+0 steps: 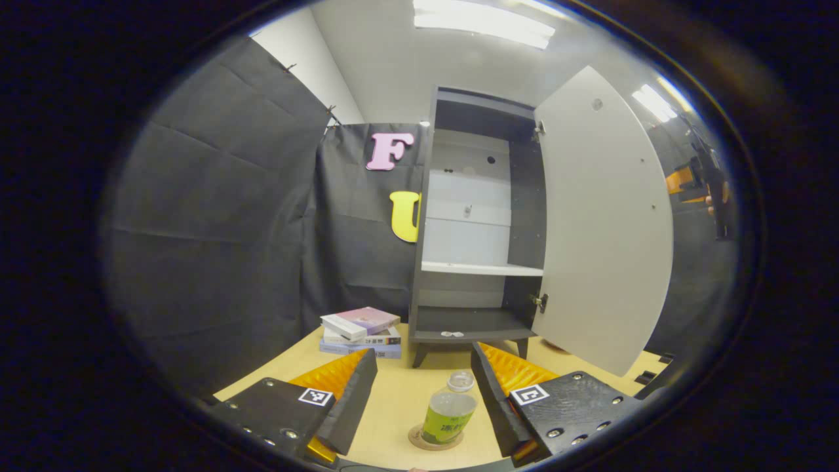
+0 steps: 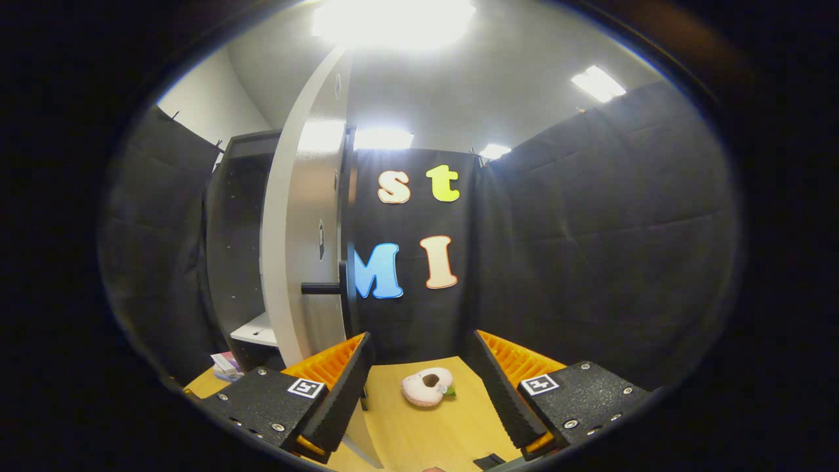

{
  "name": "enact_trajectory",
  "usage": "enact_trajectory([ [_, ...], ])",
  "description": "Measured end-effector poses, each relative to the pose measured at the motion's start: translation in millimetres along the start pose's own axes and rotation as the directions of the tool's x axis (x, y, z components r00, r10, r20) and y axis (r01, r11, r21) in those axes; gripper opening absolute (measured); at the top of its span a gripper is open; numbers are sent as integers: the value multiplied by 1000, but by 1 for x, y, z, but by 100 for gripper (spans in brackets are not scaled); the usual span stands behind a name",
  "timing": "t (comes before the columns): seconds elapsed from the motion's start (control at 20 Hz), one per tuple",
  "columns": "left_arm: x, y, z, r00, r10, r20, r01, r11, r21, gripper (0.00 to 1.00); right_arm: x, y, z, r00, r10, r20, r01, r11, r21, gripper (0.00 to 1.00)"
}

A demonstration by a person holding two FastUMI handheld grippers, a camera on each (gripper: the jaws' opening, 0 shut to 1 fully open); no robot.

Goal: Open the cabinet door with the right hand, grasp the bottle in the cabinet with the left hand and place it on the coaster, then close the cabinet door with the right hand.

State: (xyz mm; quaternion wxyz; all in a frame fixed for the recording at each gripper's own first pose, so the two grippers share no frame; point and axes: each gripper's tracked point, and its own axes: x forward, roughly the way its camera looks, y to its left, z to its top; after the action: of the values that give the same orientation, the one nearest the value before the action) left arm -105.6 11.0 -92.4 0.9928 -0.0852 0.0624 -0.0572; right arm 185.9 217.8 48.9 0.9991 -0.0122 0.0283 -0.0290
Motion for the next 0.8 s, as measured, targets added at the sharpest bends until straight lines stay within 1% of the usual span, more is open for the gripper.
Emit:
enact_trajectory([
  [0.05, -4, 7, 10, 1000, 14, 14, -14, 1000, 4, 82, -1, 3, 2, 1000, -2, 5, 2, 1000, -11, 93],
  [0.1, -9, 16, 16, 999, 28, 26, -28, 1000, 8, 80, 0, 7, 0, 1000, 1, 4, -1, 1000, -20, 92],
  [0.15, -12, 23, 24, 999, 38, 37, -38, 999, 7, 81, -1, 11, 1, 1000, 8, 5, -8, 1000, -29, 92],
  [0.3, -20, 42, 38, 996, 67, 60, -67, 998, -4, 82, -10, 31, 2, 999, 53, 4, -53, 998, -39, 92],
  [0.4, -23, 53, 40, 994, 88, 65, -87, 996, -15, 83, -17, 51, 4, 995, 94, 10, -94, 994, -47, 91],
  [0.45, -21, 55, 41, 993, 98, 62, -97, 995, -19, 83, -21, 61, 5, 993, 117, 10, -117, 992, -47, 88],
  [0.5, -22, 58, 37, 993, 107, 56, -106, 994, -20, 83, -25, 72, 5, 990, 142, 12, -141, 989, -48, 92],
  [0.75, -34, 76, 27, 989, 145, 21, -145, 989, 1, 83, -27, 120, 7, 972, 236, 21, -235, 971, -39, 92],
  [0.8, -36, 79, 26, 988, 154, 14, -154, 988, 10, 84, -25, 128, 6, 968, 250, 22, -249, 968, -38, 91],
])
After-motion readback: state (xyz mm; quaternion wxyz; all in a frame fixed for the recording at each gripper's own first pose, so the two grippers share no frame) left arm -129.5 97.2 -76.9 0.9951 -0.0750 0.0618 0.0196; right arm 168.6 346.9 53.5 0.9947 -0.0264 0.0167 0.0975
